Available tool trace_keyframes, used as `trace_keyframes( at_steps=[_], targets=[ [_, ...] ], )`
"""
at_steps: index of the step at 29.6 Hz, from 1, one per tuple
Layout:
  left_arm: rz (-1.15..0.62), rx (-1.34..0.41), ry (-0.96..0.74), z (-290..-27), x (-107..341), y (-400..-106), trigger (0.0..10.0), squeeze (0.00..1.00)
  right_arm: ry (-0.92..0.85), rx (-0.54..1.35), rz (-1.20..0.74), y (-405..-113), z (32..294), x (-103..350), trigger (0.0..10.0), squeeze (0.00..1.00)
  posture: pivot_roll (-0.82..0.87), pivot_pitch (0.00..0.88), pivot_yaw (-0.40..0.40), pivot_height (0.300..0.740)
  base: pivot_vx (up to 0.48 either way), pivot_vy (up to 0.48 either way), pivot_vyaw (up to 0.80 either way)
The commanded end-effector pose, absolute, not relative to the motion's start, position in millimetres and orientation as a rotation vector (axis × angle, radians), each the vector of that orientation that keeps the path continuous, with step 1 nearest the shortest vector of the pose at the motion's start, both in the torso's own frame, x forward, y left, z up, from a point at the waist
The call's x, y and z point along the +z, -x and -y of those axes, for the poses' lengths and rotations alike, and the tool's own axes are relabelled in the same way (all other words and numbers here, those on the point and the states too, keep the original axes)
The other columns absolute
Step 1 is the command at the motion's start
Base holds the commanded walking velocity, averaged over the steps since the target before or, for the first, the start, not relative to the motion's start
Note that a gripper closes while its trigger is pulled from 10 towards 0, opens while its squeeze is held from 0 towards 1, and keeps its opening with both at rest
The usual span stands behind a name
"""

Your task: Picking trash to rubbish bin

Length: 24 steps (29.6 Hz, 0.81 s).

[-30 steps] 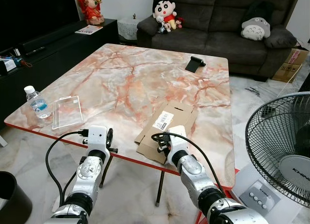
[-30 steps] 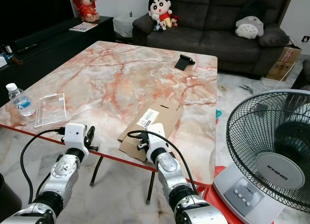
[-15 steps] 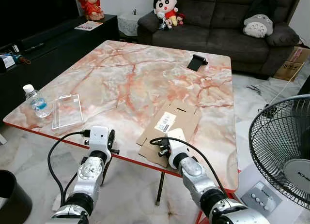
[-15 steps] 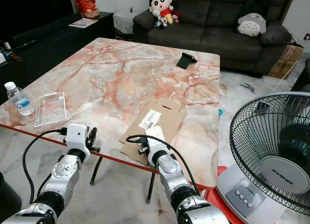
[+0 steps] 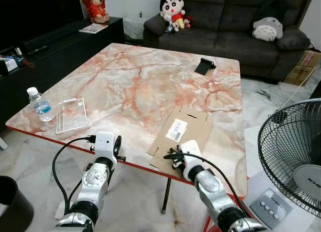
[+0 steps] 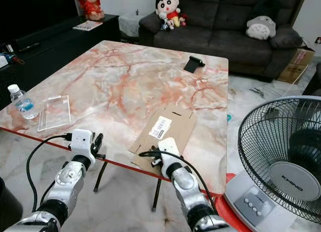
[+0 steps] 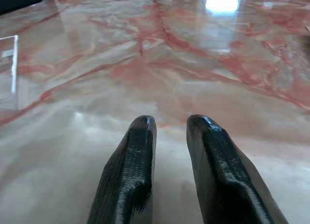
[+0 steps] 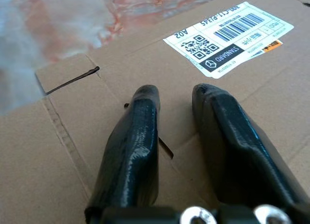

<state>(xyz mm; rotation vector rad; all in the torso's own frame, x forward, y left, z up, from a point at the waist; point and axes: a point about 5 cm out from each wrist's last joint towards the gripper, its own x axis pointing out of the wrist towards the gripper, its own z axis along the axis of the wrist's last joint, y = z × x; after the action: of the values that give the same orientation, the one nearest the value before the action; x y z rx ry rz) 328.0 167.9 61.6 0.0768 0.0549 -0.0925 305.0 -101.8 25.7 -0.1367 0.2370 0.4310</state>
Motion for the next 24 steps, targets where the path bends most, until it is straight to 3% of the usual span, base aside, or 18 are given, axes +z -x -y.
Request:
trace_keyframes(
  at_steps=[1, 22, 24],
  targets=[
    [-0.079, -0.098, -0.071, -167, 57, -325, 10.0, 0.0, 0.141, 0.42, -0.343, -287, 116, 3, 10.0, 0.0, 0.01, 0.0, -0.022, 0.74, 0.0, 0.0, 0.0],
    [-0.081, -0.114, -0.059, -163, 54, -323, 10.0, 0.0, 0.113, 0.421, -0.25, -263, 145, 6, 10.0, 0.0, -0.01, 0.0, -0.027, 0.74, 0.0, 0.0, 0.0],
    [-0.081, -0.119, -0.056, -162, 54, -323, 10.0, 0.0, 0.066, 0.437, -0.175, -263, 144, 18, 10.0, 0.0, -0.01, 0.0, -0.029, 0.74, 0.0, 0.0, 0.0]
  ],
)
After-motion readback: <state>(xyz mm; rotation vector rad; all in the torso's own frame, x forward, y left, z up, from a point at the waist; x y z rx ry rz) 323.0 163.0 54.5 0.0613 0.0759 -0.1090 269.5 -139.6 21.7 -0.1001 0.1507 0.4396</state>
